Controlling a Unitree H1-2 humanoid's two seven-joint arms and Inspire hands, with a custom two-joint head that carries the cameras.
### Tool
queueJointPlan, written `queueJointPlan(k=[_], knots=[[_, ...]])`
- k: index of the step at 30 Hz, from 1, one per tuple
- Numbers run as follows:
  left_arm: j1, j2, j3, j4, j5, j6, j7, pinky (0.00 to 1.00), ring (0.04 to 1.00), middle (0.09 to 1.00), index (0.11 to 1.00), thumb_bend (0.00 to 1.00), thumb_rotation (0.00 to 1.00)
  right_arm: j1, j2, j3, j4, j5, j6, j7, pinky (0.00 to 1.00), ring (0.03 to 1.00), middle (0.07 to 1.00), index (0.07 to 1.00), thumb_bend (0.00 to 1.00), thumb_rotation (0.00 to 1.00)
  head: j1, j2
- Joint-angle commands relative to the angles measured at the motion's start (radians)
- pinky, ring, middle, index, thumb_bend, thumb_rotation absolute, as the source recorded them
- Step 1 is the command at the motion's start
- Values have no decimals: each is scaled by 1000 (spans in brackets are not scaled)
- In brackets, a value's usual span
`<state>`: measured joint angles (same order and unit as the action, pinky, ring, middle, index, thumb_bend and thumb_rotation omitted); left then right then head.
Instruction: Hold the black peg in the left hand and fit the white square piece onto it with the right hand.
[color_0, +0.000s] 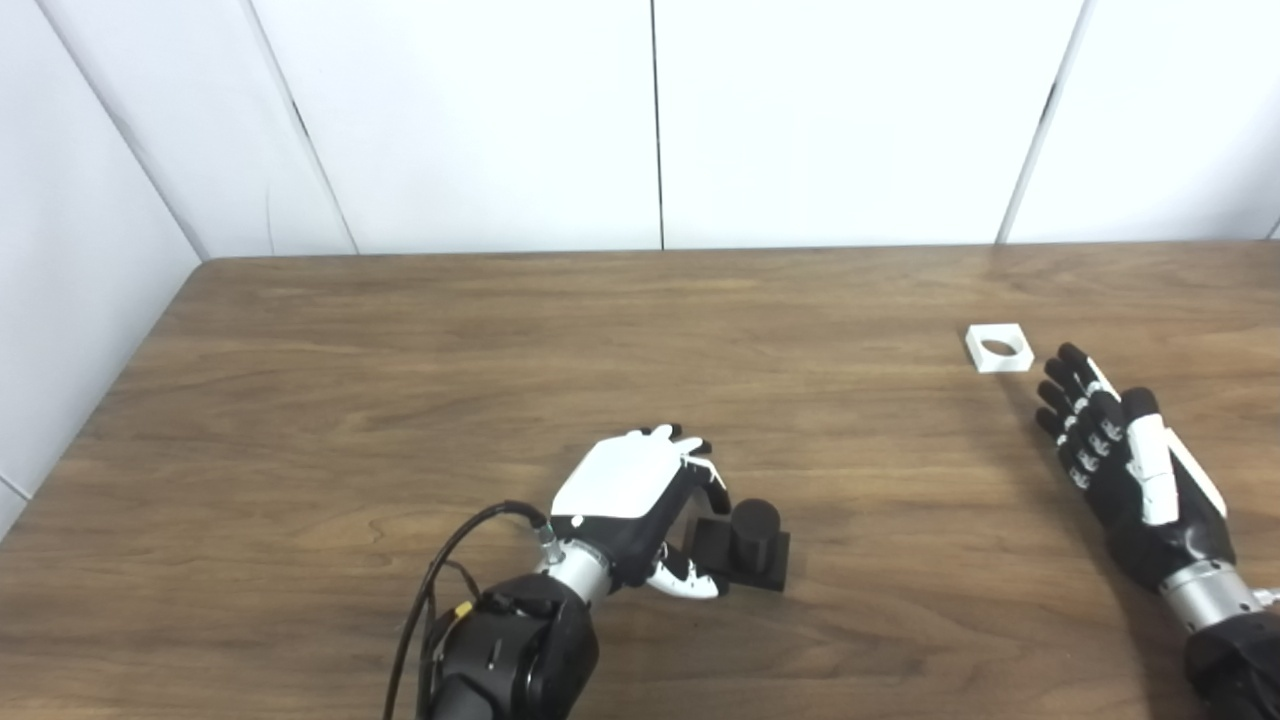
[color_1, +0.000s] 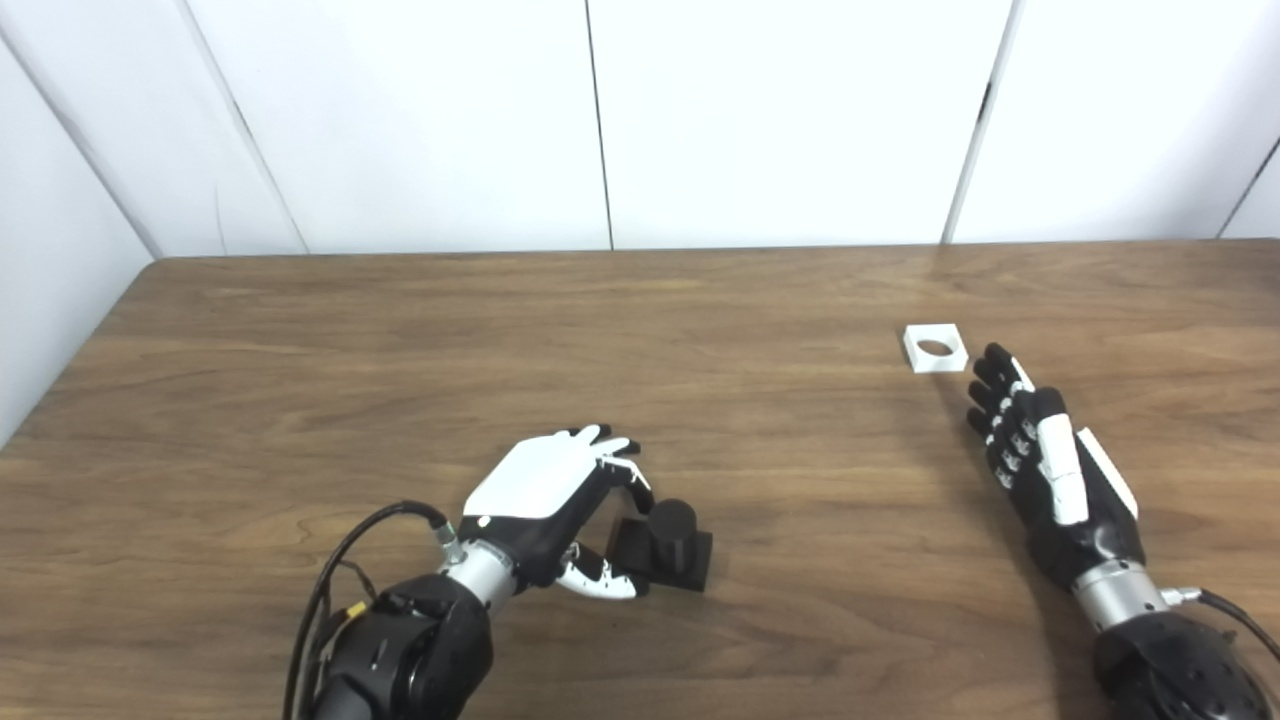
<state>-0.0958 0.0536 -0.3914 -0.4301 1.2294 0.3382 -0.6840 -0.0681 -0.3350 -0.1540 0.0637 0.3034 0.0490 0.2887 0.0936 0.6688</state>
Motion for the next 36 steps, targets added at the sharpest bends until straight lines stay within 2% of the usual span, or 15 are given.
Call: queueJointPlan(k=[1, 4, 6, 15, 25, 36], knots=[[-25, 6, 12, -18, 32, 3, -15, 1000, 1000, 934, 576, 775, 91, 39, 20, 13, 22, 0, 18, 2, 1000, 1000, 1000, 1000, 703, 996, 0, 1], [-23, 3, 17, -22, 31, 0, -19, 1000, 1000, 934, 507, 576, 69, 40, 23, 11, 19, 6, 19, 3, 1000, 1000, 1000, 1000, 692, 995, -1, 3], [-23, 2, 19, -25, 35, -2, -24, 1000, 1000, 930, 494, 533, 64, 41, 21, 12, 21, 5, 14, 5, 1000, 1000, 1000, 1000, 696, 992, -1, 5], [-19, -5, 21, -21, 47, -10, -19, 1000, 1000, 918, 490, 523, 57, 43, 21, 11, 24, 0, 5, 5, 1000, 1000, 1000, 1000, 718, 984, -1, 7], [-14, -9, 19, -21, 50, -13, -11, 1000, 1000, 914, 489, 521, 56, 43, 17, 7, 21, 12, 9, 10, 1000, 1000, 1000, 1000, 691, 990, -3, 7], [9, -44, 42, -30, 56, 12, -10, 1000, 1000, 913, 488, 523, 54, 31, 8, 15, -13, -5, 27, -4, 1000, 1000, 1000, 1000, 681, 969, -12, 9]])
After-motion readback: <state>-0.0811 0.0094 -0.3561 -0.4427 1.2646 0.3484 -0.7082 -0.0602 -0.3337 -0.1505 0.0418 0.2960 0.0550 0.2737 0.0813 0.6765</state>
